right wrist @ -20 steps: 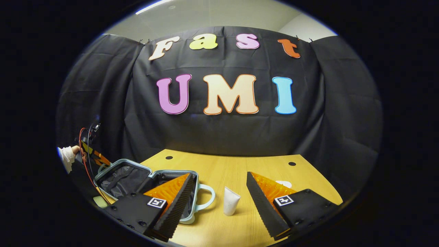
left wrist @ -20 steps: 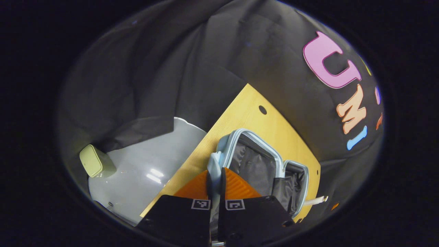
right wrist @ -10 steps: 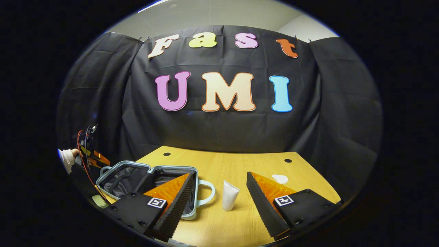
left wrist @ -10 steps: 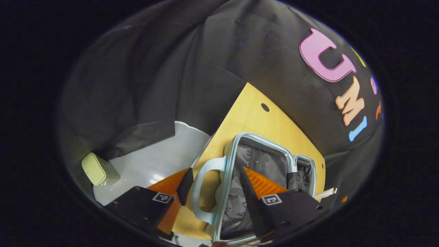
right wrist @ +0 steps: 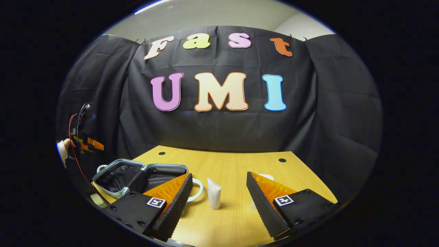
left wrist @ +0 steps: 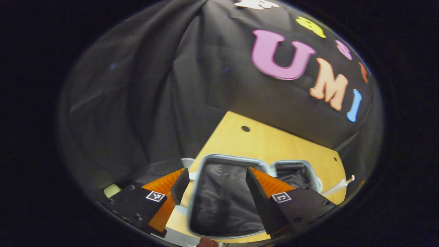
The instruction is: First open the suitcase, pack the skin care products into it, and then close the suitcase.
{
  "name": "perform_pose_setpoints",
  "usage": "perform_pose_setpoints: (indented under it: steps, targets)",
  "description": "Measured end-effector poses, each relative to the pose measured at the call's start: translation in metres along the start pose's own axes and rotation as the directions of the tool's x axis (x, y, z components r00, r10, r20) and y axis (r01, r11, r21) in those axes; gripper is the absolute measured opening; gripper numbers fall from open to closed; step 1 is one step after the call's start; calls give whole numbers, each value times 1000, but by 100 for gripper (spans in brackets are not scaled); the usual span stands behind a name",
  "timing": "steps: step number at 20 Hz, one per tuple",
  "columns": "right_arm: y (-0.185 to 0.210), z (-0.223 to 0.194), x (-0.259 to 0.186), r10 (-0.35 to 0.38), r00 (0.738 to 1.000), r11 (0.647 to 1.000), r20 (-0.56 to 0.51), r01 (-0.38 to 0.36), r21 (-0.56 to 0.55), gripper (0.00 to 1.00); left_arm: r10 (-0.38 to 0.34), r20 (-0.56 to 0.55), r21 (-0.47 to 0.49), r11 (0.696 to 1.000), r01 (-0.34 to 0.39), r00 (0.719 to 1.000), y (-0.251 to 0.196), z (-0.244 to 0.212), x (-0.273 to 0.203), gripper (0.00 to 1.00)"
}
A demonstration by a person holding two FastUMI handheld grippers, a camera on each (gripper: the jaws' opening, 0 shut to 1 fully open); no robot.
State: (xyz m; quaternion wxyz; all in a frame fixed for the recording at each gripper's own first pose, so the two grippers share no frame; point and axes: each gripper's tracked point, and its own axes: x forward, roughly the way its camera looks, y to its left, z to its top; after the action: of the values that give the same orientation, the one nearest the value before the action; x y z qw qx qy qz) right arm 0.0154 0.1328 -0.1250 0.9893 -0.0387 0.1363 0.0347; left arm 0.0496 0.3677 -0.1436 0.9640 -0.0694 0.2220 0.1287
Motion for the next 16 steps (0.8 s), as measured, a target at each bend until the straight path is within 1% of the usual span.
perform_pose_setpoints:
  steps: [2,3,4,6,8,9,10,12,14,16]
  targets:
    - [-19,-7,3,23,1000,1000,-14,-23,2,99,-81,21,11,997,81,997,-76,-7,-12,96]
    - [-29,-11,4,36,999,999,-22,-36,2,99,-123,33,21,992,123,992,-113,-12,-17,94]
    - [-41,-16,7,49,998,999,-29,-49,2,99,-160,48,27,987,159,986,-146,-18,-23,96]
    - [-62,-27,16,79,996,997,-45,-78,18,99,-238,60,51,971,235,969,-217,-40,-32,96]
    - [-82,-41,27,109,992,994,-64,-106,37,99,-316,57,75,947,311,947,-281,-69,-42,96]
    - [-90,-47,33,123,990,992,-73,-120,40,99,-350,51,87,935,345,935,-306,-84,-43,96]
    - [-98,-55,39,136,988,990,-75,-134,39,96,-376,39,98,923,371,926,-330,-102,-40,96]
    - [-111,-71,52,160,983,987,-88,-158,29,98,-415,15,121,904,410,910,-371,-134,-35,96]
    - [-116,-86,63,191,977,982,-100,-189,22,98,-442,-6,129,889,439,897,-405,-163,-31,96]
    - [-117,-104,74,220,969,975,-114,-220,15,98,-446,-17,126,887,444,895,-430,-184,-20,96]
